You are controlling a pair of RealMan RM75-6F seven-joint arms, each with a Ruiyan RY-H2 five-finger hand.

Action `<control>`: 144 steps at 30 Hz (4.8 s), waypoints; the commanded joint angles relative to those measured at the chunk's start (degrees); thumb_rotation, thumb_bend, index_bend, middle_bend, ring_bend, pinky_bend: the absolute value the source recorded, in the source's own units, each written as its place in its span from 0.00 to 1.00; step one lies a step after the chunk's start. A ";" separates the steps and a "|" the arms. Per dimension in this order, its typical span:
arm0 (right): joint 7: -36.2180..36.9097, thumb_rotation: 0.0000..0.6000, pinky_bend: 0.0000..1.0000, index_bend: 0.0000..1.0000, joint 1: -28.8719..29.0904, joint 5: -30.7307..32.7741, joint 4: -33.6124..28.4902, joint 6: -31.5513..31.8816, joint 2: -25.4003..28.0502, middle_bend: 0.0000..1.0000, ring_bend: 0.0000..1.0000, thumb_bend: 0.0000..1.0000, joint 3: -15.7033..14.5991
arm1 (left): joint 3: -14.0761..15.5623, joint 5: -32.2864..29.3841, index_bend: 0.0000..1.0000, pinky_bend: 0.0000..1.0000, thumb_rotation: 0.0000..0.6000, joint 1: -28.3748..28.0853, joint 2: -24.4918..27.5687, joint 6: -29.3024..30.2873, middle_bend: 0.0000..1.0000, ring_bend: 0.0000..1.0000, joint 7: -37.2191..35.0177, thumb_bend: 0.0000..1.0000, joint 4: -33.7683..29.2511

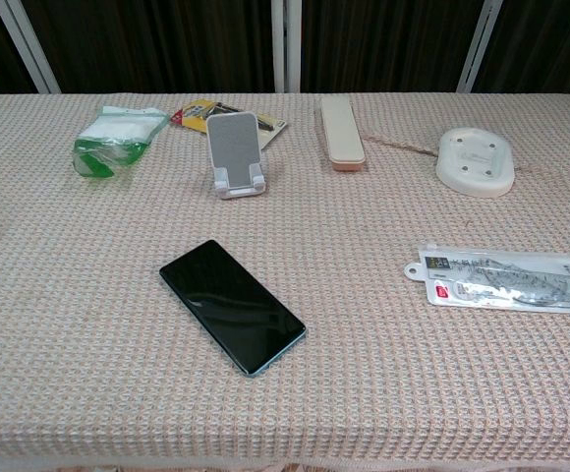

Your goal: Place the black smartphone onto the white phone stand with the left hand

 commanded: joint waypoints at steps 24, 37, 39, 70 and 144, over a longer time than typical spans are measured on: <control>1.62 1.00 0.00 0.00 -1.39 0.87 -0.09 2.40 1.59 0.00 0.00 0.20 1.21 | 1.01 15.44 0.08 0.24 0.62 -14.80 5.61 -13.25 0.09 0.09 2.95 0.17 -8.09; 1.19 1.00 0.00 0.00 -2.12 0.56 -1.55 3.64 2.50 0.00 0.00 0.20 1.43 | 0.08 13.79 0.08 0.24 0.83 -30.03 -2.77 -35.41 0.09 0.09 4.96 0.17 -7.97; 1.25 1.00 0.00 0.00 -2.22 0.43 -1.62 3.86 2.64 0.00 0.00 0.20 1.46 | 0.10 13.44 0.08 0.24 0.88 -31.60 -4.67 -37.18 0.09 0.09 5.35 0.17 -6.52; 3.98 1.00 0.00 0.00 -3.31 0.71 0.37 5.01 2.29 0.00 0.00 0.20 1.92 | 2.16 8.10 0.11 0.23 1.00 -41.87 -17.25 -45.94 0.09 0.09 15.28 0.17 2.27; 4.69 1.00 0.00 0.00 -3.59 1.01 1.57 4.81 1.98 0.00 0.00 0.20 2.43 | 2.86 8.69 0.55 0.54 1.00 -42.94 -12.44 -30.78 0.54 0.48 21.63 0.42 1.96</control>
